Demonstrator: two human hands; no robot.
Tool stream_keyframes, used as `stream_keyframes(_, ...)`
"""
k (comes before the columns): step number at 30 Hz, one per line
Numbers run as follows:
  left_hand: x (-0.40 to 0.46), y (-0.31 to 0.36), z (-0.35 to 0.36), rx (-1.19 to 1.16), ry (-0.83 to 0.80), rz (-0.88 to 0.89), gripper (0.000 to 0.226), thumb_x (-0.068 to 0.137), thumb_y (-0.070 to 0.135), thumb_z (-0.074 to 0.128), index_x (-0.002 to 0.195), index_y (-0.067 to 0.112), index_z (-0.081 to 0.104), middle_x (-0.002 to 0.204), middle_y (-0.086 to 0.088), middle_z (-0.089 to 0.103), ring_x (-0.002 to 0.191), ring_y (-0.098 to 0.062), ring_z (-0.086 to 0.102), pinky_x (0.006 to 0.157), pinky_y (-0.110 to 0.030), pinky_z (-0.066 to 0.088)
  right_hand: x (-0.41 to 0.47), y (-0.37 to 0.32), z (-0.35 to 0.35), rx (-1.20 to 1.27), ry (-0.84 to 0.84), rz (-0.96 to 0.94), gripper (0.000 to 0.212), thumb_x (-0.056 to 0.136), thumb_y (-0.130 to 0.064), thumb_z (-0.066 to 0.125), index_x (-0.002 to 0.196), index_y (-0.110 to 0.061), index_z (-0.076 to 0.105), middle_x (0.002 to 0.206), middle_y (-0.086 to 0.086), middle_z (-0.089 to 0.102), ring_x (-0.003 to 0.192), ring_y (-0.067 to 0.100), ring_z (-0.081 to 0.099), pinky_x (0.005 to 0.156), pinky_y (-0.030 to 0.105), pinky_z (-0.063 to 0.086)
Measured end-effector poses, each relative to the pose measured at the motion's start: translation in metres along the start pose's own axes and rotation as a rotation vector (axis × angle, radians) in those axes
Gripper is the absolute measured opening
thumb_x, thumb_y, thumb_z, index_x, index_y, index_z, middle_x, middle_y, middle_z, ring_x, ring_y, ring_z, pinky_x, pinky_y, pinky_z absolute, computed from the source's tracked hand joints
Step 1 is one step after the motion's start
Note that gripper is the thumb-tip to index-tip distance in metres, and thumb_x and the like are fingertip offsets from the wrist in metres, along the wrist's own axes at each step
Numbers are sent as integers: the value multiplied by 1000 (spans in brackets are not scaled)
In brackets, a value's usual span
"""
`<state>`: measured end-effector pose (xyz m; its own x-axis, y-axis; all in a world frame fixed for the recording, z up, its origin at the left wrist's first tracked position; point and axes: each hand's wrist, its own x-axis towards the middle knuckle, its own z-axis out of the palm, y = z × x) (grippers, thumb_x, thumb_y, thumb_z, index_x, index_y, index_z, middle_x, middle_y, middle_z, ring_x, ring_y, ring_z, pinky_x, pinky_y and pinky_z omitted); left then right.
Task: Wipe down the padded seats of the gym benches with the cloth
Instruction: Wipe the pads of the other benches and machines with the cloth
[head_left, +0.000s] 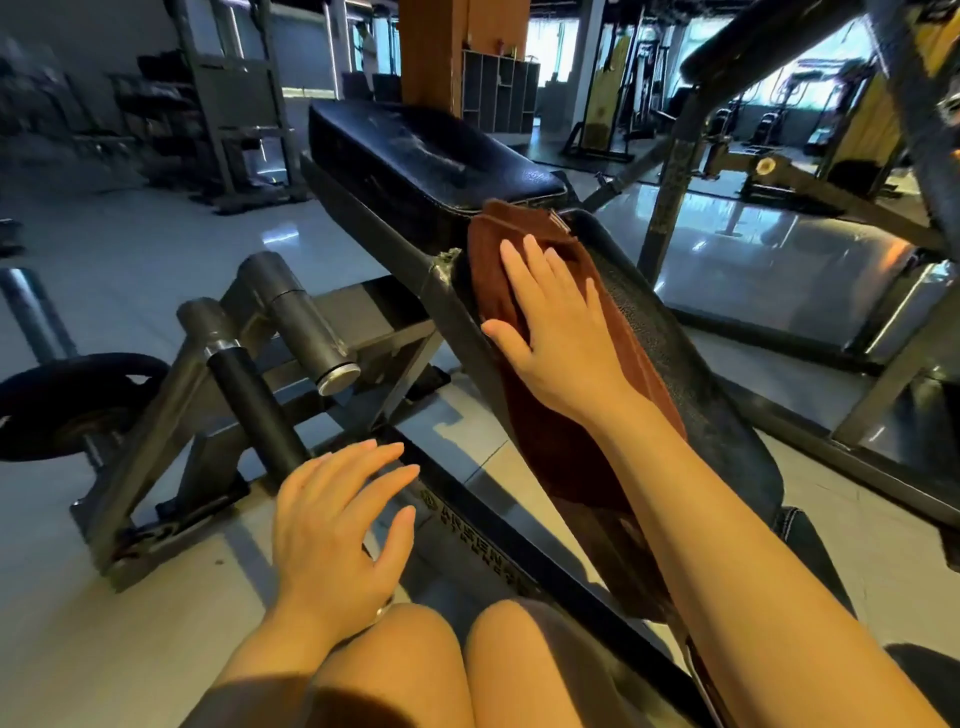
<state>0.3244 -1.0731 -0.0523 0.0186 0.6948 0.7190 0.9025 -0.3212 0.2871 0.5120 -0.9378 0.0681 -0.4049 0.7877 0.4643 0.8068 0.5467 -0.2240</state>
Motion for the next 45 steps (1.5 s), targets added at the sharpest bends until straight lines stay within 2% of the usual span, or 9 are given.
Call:
stream_keyframes(8,0,-1,0,-10,16,5,34,87,34,51,108,18,73,121,1,65,120,-17,53,109,-29,24,-77,25,-4,80,-49,43,54,102,-47,32,149,-38,8,162,-12,5,150,10,3,123,46,6)
stream_keyframes(14,-2,-1,1,-37,16,-11,34,88,34,52,109,17,72,120,0,65,119,-16,52,111,-23,19,-55,16,-14,215,-76,81,54,100,-52,27,150,-40,12,161,-16,5,149,5,-1,123,43,2)
stream_keyframes(21,-1,-1,0,-70,39,-24,34,88,34,50,107,17,74,118,3,66,117,-14,53,111,-21,19,-1,6,-14,186,-28,-90,49,105,-41,22,154,-35,13,163,-10,7,150,6,-1,123,44,-1)
stream_keyframes(26,0,-1,1,-71,29,-23,34,88,38,51,109,21,72,119,9,64,117,-10,53,105,-29,30,6,20,-27,407,167,-89,44,104,-18,37,148,-19,39,153,-3,38,141,6,31,117,19,21)
stream_keyframes(29,12,10,-4,-126,95,-159,35,89,44,48,115,28,66,117,24,55,113,-3,51,97,-31,35,23,43,-42,320,319,-3,42,95,-8,42,135,-11,54,136,6,56,127,20,48,110,35,36)
stream_keyframes(33,84,38,-18,-421,186,-403,27,96,44,48,120,35,56,100,31,52,96,15,52,84,-17,40,64,55,-62,75,87,-66,38,92,-5,58,129,-14,62,133,10,58,123,31,50,104,35,37)
stream_keyframes(38,173,45,-23,-554,-5,-589,10,98,39,50,96,36,60,86,7,69,82,-15,66,76,-36,55,89,52,-63,-5,-106,-241,17,84,-14,67,95,-26,68,118,-1,58,110,31,52,92,50,45)
stream_keyframes(42,191,45,-21,-550,-123,-609,4,87,32,69,87,28,68,78,3,71,83,-16,68,85,-42,56,94,47,-69,-38,-135,-316,23,84,-12,67,83,-31,54,102,-9,51,100,23,50,84,47,44)
stream_keyframes(45,192,47,-26,-534,-121,-579,8,84,22,74,83,23,67,77,2,68,79,-15,65,77,-32,54,92,45,-69,-111,-85,-359,25,85,-9,63,82,-28,47,89,-7,55,85,21,48,73,38,36)
